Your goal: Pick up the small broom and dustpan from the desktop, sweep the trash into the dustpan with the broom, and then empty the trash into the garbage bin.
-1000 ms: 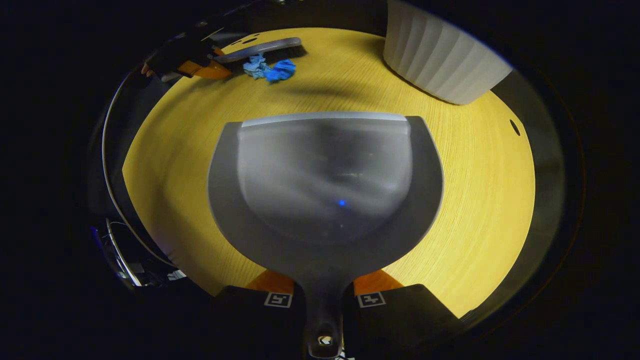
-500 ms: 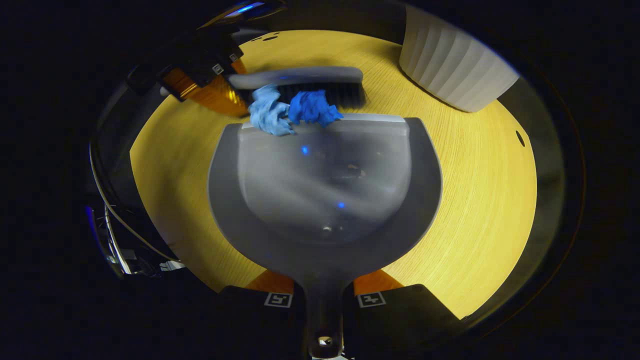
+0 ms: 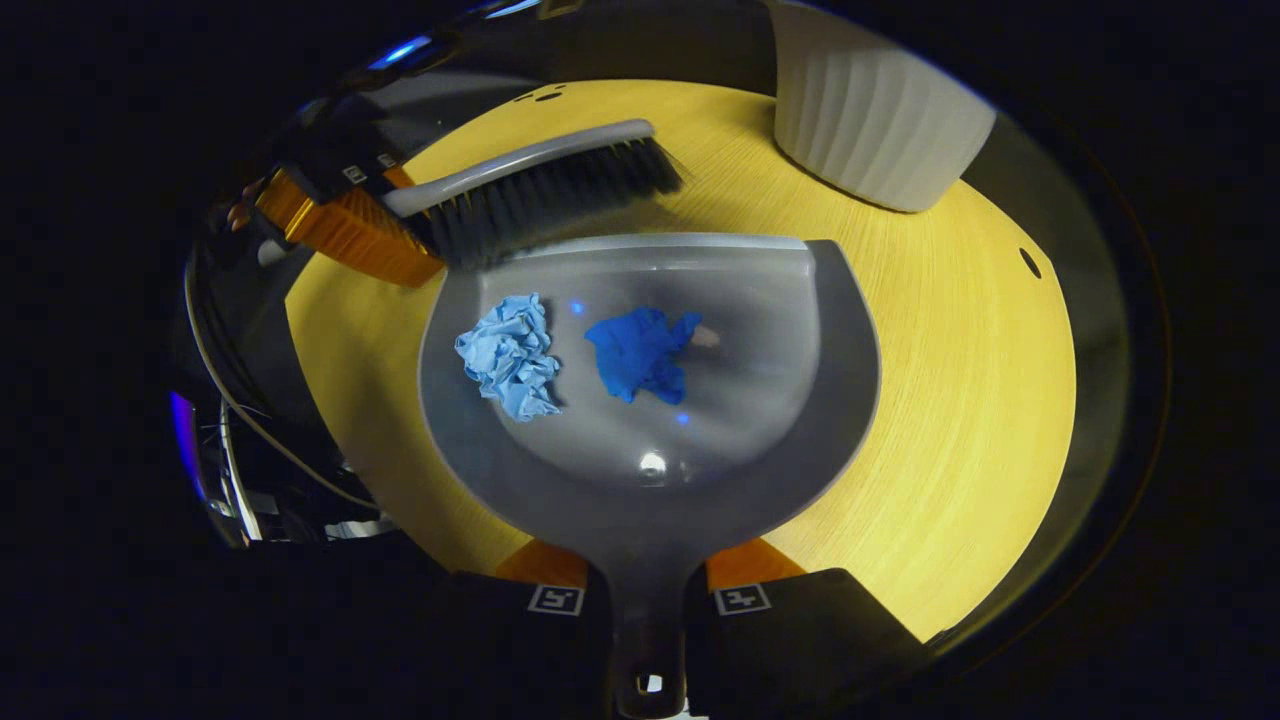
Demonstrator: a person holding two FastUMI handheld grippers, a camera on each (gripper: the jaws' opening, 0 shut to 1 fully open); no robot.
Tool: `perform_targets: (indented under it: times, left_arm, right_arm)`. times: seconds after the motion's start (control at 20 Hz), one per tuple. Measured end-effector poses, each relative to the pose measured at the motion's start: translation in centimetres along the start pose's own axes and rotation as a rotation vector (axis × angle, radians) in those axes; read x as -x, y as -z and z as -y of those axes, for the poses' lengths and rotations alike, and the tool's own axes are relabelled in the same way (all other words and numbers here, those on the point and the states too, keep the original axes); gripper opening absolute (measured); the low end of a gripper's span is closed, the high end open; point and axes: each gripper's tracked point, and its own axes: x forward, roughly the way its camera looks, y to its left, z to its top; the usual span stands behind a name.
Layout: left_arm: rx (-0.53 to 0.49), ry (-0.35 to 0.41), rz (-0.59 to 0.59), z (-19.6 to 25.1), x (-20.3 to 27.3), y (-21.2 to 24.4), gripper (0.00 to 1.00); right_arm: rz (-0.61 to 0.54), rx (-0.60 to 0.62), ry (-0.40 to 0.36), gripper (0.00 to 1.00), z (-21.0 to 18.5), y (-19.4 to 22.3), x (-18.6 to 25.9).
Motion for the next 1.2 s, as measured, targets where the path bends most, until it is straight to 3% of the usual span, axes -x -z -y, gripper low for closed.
perform_targets:
  times: [0.15,0.2,0.25,0.35,0.45,0.55,0.95,1.1,1.2]
  left_arm:
    - [0.096,-0.074,0.104,-1.0,0.5,1.3,0.29]
    - [0.127,-0.093,0.142,-1.8,0.6,2.2,0.23]
    - [0.148,-0.117,0.174,-2.8,0.5,3.4,0.26]
    - [0.167,-0.153,0.21,-4.8,0.0,5.7,0.23]
    - [0.191,-0.161,0.237,-6.3,-1.1,7.6,0.26]
    - [0.197,-0.168,0.248,-7.0,-2.4,9.7,0.23]
    - [0.19,-0.167,0.25,-5.6,-1.3,12.7,0.26]
    - [0.183,-0.171,0.261,-5.3,-0.6,13.2,0.29]
    - [0.178,-0.188,0.274,-5.3,0.2,13.2,0.26]
  right_arm:
    - [0.007,-0.004,-0.013,0.32,0.0,-0.1,0.1]
    - [0.004,-0.01,-0.007,0.32,0.0,-0.1,0.1]
    - [0.005,-0.016,0.002,0.32,0.1,-0.1,0.0]
    - [0.014,-0.047,0.023,0.32,-0.2,-0.3,0.2]
    - [0.016,-0.06,0.047,0.32,-0.2,-0.3,0.7]
    - [0.023,-0.074,0.073,0.32,-0.5,-0.3,0.5]
    - [0.081,-0.045,0.087,0.32,0.0,-0.5,-0.3]
    - [0.116,-0.032,0.156,0.32,1.3,-2.0,-0.6]
    - [0.141,-0.038,0.17,0.32,2.0,-4.0,0.0]
